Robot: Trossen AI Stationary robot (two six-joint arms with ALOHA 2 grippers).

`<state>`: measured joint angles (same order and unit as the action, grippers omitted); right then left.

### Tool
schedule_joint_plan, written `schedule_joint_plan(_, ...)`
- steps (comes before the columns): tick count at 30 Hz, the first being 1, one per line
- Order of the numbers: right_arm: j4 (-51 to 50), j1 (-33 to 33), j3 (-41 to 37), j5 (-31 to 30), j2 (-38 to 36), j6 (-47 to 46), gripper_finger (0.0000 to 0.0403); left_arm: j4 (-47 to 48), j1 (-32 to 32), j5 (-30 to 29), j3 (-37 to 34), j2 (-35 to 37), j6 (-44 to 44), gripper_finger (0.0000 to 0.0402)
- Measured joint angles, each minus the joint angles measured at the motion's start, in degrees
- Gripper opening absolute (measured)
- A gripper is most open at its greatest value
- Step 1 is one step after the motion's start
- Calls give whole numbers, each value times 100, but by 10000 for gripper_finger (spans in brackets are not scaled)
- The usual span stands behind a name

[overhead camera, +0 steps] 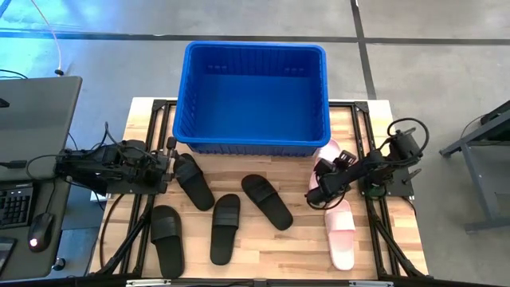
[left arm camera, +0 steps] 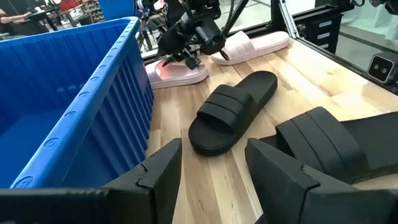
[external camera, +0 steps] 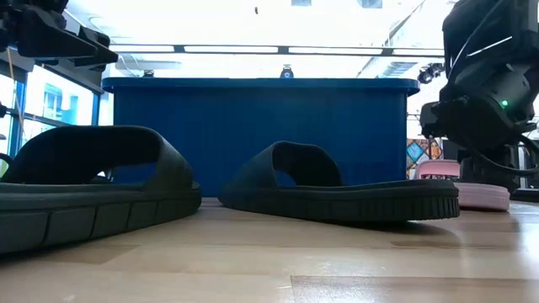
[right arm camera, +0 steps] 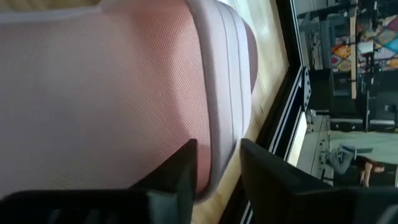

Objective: Pick and place slides into bin
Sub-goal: Put the top pink slipper into the blue basket

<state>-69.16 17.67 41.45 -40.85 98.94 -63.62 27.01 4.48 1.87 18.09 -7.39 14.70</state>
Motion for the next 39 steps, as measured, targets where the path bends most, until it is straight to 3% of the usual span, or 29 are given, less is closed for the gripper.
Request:
schedule_joint_plan(5,41,-4,-2,222,-4,-65,13,-15,-1,0,0,1,0,172)
schedule_joint_plan(10,-45,31,135,543,16,-173,12,-26,0,0,0,0,0,172)
schedule_joint_plan(15,-288,235,757,1031,20,-168,7,-26,-1,0,0,0,0,172)
schedule_joint_plan(20,-972,458,1770,1693,20,-343,4,-26,1,0,0,-1,-1,172)
schedule_joint_plan(24,-984,657,2756,2512,17,-209,2,-24,-1,0,0,-1,-2,172)
schedule_joint_plan(27,-836,863,3478,2740,17,-191,1,-21,1,0,0,-1,-2,172)
schedule_joint_plan(32,-338,1255,4573,2127,17,339,1,-18,0,0,0,0,-2,172)
schedule_joint_plan(39,838,1835,5653,776,15,2483,1,-24,1,0,0,-1,-4,172)
